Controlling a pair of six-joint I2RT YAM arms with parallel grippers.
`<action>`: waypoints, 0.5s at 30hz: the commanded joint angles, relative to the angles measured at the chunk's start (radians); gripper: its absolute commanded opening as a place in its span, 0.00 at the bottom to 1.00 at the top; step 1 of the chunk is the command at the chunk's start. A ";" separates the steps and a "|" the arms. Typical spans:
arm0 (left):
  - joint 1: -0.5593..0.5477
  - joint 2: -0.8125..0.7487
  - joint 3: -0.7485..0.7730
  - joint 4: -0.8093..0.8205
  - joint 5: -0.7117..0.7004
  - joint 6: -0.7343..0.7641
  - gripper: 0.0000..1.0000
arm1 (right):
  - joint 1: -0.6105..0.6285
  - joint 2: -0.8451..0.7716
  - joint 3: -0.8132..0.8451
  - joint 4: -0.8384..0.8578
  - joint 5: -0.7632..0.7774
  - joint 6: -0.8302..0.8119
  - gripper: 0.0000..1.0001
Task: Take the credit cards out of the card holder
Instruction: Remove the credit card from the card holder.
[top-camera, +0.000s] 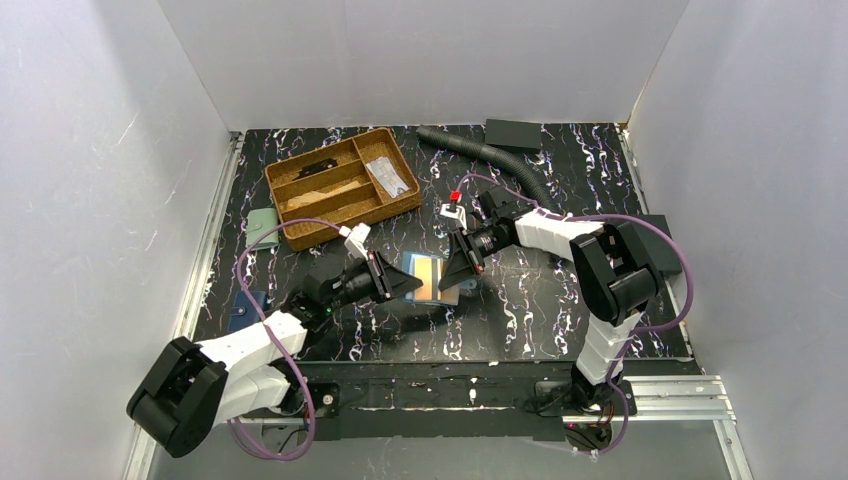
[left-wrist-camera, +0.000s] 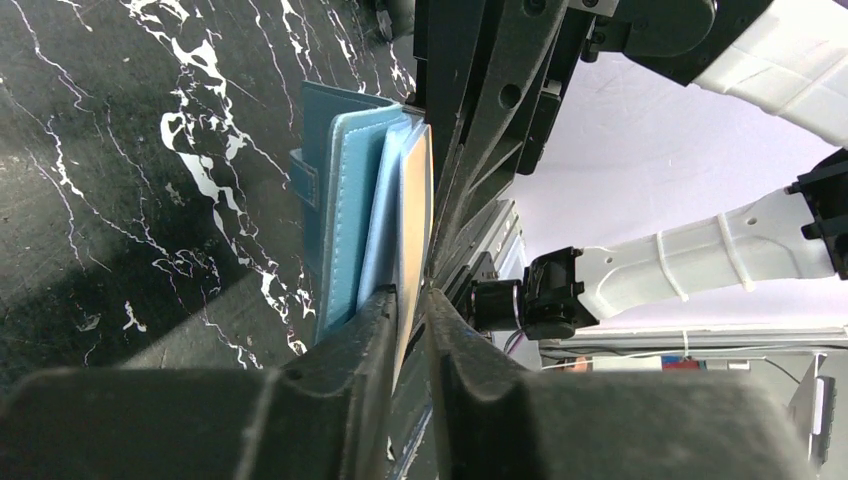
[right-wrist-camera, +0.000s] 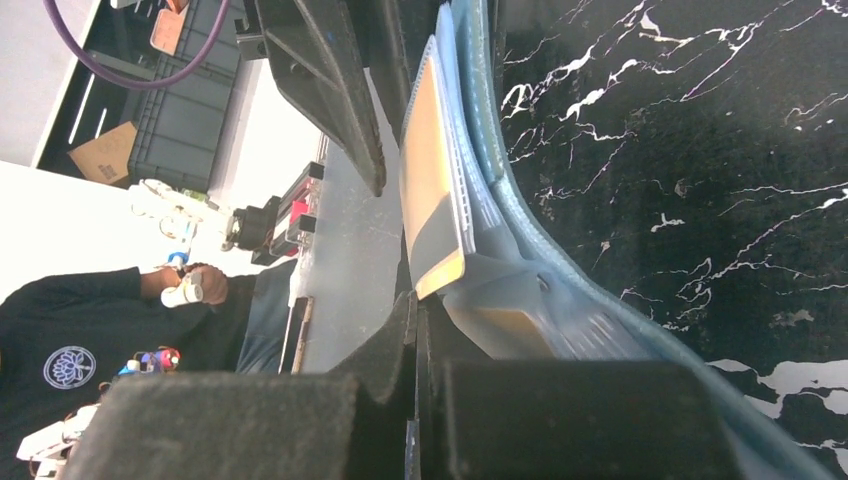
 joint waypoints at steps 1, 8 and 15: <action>0.017 -0.016 -0.012 0.011 0.018 0.001 0.11 | 0.005 -0.010 -0.012 0.101 -0.019 0.090 0.01; 0.035 -0.006 -0.031 0.016 0.023 -0.016 0.00 | 0.002 -0.010 -0.060 0.256 0.024 0.228 0.01; 0.062 -0.036 -0.066 0.020 0.024 -0.016 0.00 | -0.010 0.003 -0.091 0.327 0.060 0.292 0.01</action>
